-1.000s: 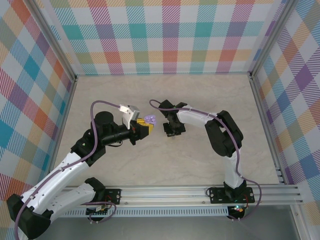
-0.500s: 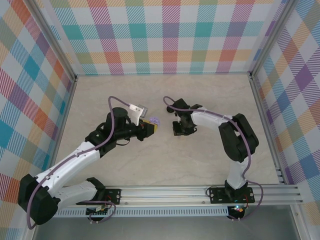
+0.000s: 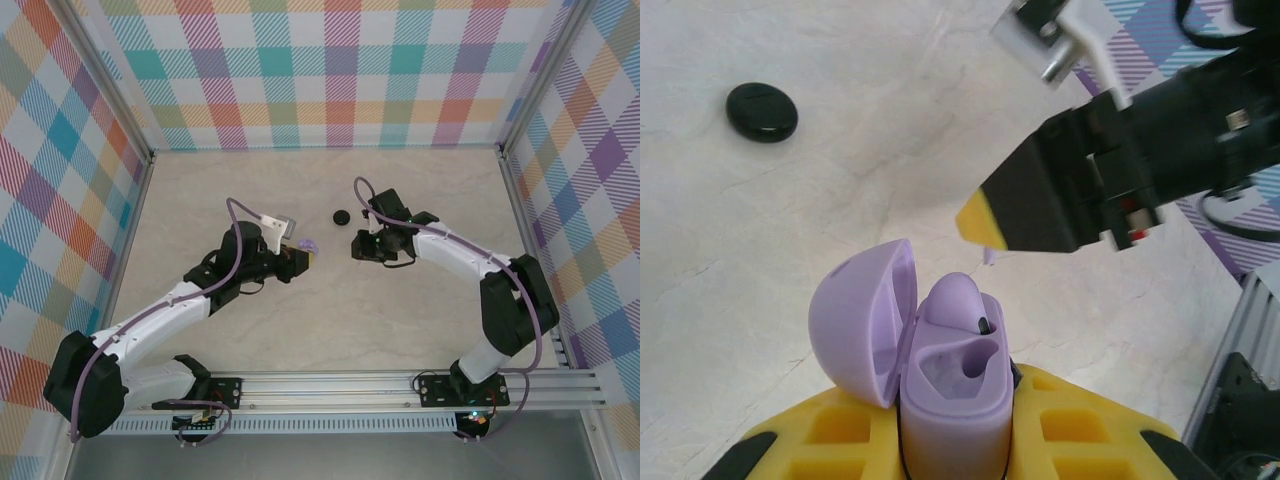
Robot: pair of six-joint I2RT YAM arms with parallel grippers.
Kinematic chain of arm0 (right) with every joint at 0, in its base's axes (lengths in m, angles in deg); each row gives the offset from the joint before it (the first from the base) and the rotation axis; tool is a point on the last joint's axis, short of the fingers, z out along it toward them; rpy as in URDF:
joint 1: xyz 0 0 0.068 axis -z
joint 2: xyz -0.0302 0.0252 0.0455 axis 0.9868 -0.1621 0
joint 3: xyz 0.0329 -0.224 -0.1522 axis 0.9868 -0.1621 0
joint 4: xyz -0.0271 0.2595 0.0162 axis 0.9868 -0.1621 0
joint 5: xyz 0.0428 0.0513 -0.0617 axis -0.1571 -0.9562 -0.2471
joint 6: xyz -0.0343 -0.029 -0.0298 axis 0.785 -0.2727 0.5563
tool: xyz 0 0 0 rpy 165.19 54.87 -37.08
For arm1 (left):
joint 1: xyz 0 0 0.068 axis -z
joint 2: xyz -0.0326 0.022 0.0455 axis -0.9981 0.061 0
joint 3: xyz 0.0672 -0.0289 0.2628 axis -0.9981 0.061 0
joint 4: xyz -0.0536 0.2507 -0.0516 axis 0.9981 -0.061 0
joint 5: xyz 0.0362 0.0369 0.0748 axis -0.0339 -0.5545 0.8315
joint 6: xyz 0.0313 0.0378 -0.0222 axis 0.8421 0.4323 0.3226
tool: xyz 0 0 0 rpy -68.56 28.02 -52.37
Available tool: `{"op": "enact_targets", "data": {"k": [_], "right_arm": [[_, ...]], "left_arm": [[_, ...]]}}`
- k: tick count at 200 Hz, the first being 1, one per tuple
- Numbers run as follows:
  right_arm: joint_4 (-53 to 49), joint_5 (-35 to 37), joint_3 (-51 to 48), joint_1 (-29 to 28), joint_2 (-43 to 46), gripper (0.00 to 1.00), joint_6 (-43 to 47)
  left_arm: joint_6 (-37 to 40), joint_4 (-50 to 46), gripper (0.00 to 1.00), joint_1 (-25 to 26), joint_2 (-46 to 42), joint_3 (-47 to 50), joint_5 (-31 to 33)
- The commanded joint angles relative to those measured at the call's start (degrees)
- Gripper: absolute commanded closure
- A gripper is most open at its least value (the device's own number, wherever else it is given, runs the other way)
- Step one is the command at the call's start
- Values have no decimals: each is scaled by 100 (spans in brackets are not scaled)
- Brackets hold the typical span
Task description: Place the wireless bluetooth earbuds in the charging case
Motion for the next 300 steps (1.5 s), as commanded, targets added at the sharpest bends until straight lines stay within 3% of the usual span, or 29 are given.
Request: {"op": "enact_targets", "data": {"k": [1,45,130,300], "right_arm": [[303,-399,-106,16,339,77,-57],[922,-916,-363,14,987,77,-109],[1808,-1526,-686,-99,1841,75,3],[1841,-1353,-355,-726,1518,74,382]], "left_arm": [[138,718,100,-41,-80,248,58],[357,1155,100,-43,-42,513,-39],[984,2158,98,3,292,756,-944],[1088,2010,98,310,570,274,-1243]]}}
